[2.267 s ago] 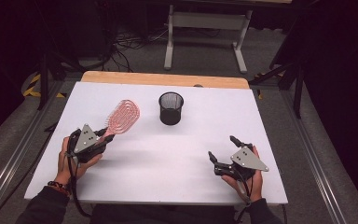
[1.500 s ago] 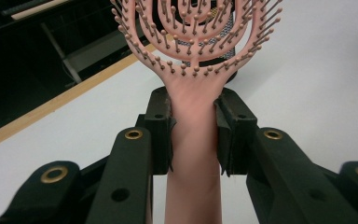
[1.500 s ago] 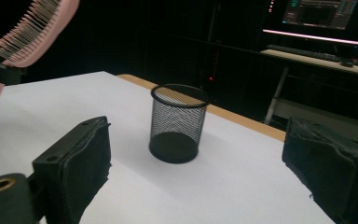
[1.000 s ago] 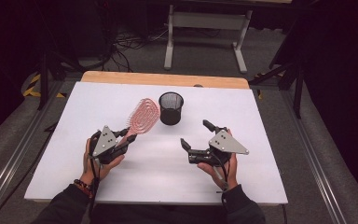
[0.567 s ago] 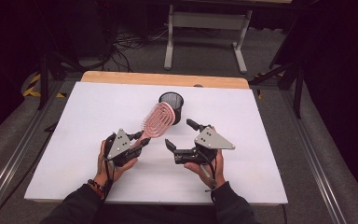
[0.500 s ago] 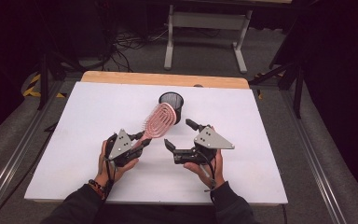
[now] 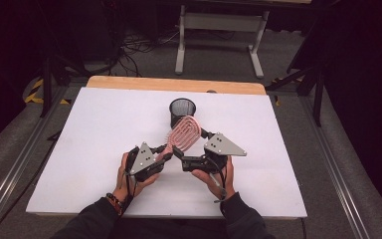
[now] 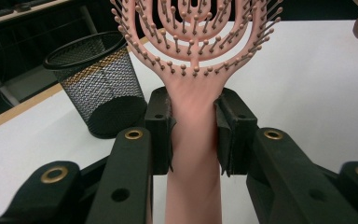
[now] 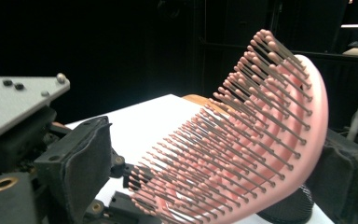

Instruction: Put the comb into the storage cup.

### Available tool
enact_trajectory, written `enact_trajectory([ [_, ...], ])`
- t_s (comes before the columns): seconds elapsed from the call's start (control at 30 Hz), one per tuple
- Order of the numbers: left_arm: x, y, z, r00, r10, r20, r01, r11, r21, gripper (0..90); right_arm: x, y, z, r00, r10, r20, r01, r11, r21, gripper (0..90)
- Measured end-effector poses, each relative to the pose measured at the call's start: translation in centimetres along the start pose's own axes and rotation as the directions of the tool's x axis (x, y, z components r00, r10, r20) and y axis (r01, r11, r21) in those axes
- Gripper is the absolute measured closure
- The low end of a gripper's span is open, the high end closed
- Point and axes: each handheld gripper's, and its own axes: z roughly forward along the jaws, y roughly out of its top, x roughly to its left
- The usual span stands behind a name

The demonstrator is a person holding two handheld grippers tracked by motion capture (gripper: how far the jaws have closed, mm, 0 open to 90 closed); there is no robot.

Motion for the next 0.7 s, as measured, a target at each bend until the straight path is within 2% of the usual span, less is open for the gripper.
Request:
enact_trajectory([
  [0.17,-0.1,0.0,0.2,1.0,0.004,-0.002,-0.004,1.0,-0.007,69.6,-0.3,0.0,0.0,0.9991,0.042,-0.008,-0.042,0.999,-0.014,15.6],
  [0.27,-0.1,0.0,0.4,1.0,0.006,-0.004,-0.006,1.0,-0.007,69.6,-0.6,-0.1,0.0,0.9959,0.087,-0.028,-0.087,0.996,-0.026,21.1],
  [0.4,-0.1,0.0,0.4,1.0,0.005,-0.002,-0.005,1.0,-0.006,69.6,-1.0,-0.1,-0.3,0.9893,0.137,-0.05,-0.14,0.988,-0.059,38.5],
  [0.53,-0.2,0.1,0.4,0.9998,0.021,-0.006,-0.021,0.9998,-0.001,69.6,-1.4,-0.2,-0.6,0.9814,0.182,-0.062,-0.186,0.979,-0.078,56.3],
  [0.6,-0.3,0.1,0.5,0.9996,0.027,-0.01,-0.027,0.9996,-0.001,69.6,-1.5,-0.2,-0.7,0.9805,0.185,-0.065,-0.191,0.978,-0.084,61.0],
  [0.7,-0.4,0.1,0.5,0.9991,0.038,-0.018,-0.038,0.9993,0.005,69.6,-1.3,-0.2,-0.7,0.979,0.189,-0.077,-0.195,0.977,-0.085,62.2],
])
